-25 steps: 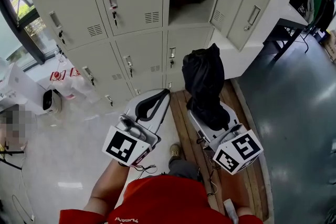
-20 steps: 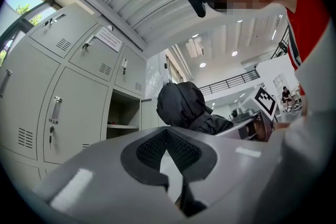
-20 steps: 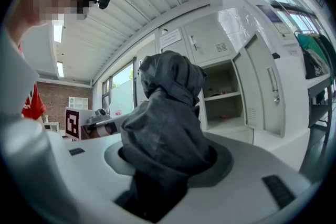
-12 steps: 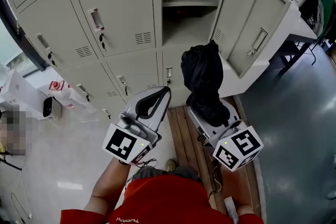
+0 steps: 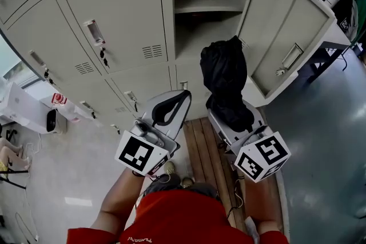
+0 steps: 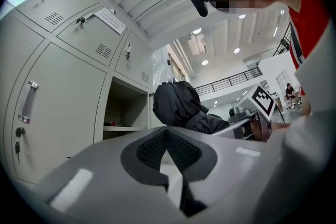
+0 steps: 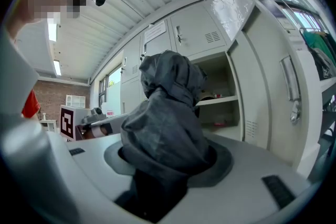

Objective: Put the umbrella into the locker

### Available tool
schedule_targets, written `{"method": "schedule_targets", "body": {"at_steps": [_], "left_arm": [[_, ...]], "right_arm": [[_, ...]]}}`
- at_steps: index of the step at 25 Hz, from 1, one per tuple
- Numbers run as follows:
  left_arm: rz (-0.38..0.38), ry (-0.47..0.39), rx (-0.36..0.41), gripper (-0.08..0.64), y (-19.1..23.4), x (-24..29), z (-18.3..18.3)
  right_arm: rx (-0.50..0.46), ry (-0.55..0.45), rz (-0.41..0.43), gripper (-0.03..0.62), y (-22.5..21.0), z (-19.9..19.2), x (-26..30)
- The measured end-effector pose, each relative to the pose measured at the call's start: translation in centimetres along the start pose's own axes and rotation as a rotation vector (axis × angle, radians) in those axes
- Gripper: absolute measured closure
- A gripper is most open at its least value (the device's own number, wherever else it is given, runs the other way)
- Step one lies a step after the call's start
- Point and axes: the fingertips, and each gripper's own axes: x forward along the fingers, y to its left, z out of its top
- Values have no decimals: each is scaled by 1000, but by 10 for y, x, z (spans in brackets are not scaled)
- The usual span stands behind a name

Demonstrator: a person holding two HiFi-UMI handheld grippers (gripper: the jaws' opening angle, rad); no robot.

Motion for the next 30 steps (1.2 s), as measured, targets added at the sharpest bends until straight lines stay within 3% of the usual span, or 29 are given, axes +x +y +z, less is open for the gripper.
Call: {"method": "schedule_targets", "body": {"at_steps": [14, 23, 30], "left_arm": [[-84, -8, -27, 555, 83, 44, -22], [-86, -12, -53, 555, 104, 64, -25], [-55, -10, -39, 555, 116, 78, -24]], "right_arm": [[-95, 32, -132, 368, -54, 24, 90], [-290, 186, -234, 368, -120, 59, 139], [-488, 340, -207, 368, -157, 81, 191]]}}
